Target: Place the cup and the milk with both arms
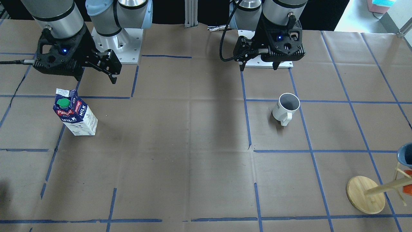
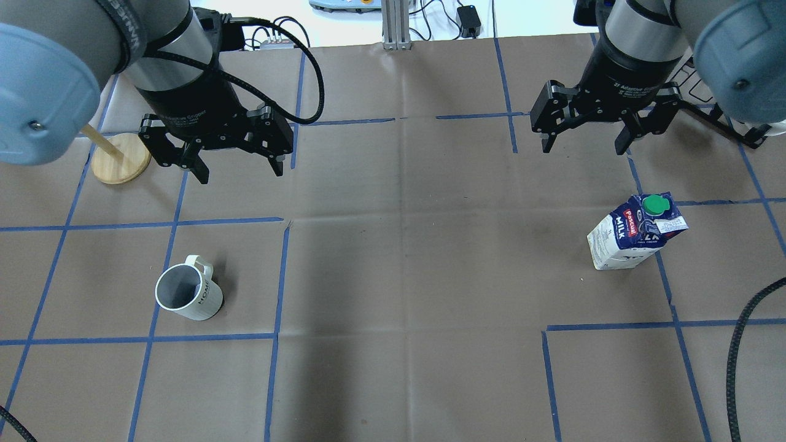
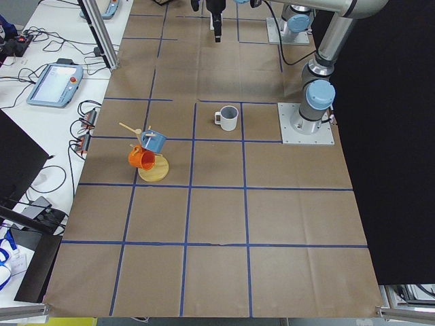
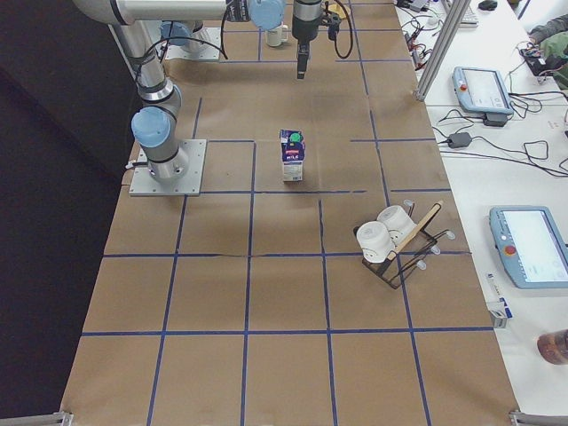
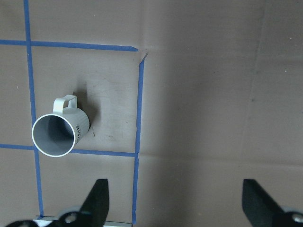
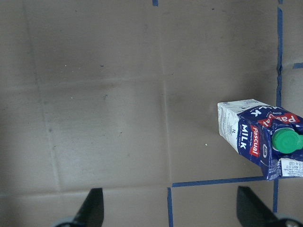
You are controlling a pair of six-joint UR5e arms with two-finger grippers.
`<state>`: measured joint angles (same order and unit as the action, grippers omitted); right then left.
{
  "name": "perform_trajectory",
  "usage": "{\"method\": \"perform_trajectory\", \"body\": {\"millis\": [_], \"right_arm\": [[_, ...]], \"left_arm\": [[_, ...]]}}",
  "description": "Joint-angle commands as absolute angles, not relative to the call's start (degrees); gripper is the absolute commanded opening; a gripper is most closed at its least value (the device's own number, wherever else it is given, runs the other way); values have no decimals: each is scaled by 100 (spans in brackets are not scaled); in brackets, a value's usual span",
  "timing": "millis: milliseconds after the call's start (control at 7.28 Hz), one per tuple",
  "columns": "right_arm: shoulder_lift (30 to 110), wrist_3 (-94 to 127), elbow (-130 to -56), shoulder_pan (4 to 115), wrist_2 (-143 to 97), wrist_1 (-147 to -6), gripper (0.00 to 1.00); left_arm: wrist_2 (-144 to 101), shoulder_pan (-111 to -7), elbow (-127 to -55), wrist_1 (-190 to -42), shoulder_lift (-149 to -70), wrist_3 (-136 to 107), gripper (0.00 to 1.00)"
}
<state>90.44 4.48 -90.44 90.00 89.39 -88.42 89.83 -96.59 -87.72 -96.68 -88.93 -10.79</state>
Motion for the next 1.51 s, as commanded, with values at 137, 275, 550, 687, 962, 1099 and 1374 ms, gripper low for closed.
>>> {"method": "perform_trajectory", "body": {"millis": [137, 275, 550, 687, 962, 1099, 1374], "right_arm": [[9044, 448, -9044, 9000, 8938, -8842, 100], [9044, 448, -9044, 9000, 8938, -8842, 100], [9044, 448, -9044, 9000, 8938, -8842, 100], [9044, 448, -9044, 9000, 8938, -8850, 100], [9044, 448, -9044, 9000, 8938, -8842, 100], [9044, 448, -9044, 9000, 8938, -8842, 100], [9053, 448, -9044, 9000, 8938, -8842, 100]], "left_arm": [[8982, -9650, -8763, -9668, -8886, -1063, 100], [8982, -9642, -8763, -9659, -8886, -1046, 100], [9009, -9650, -8719, -9659, -8903, -1046, 100], [9061, -9668, -8493, -9737, -8816, -1037, 100], [9062, -9650, -8500, -9738, -9077, -1037, 100], [9114, -9633, -8456, -9825, -9062, -1046, 100], [9369, -9633, -8359, -9817, -9166, -1081, 100]]}}
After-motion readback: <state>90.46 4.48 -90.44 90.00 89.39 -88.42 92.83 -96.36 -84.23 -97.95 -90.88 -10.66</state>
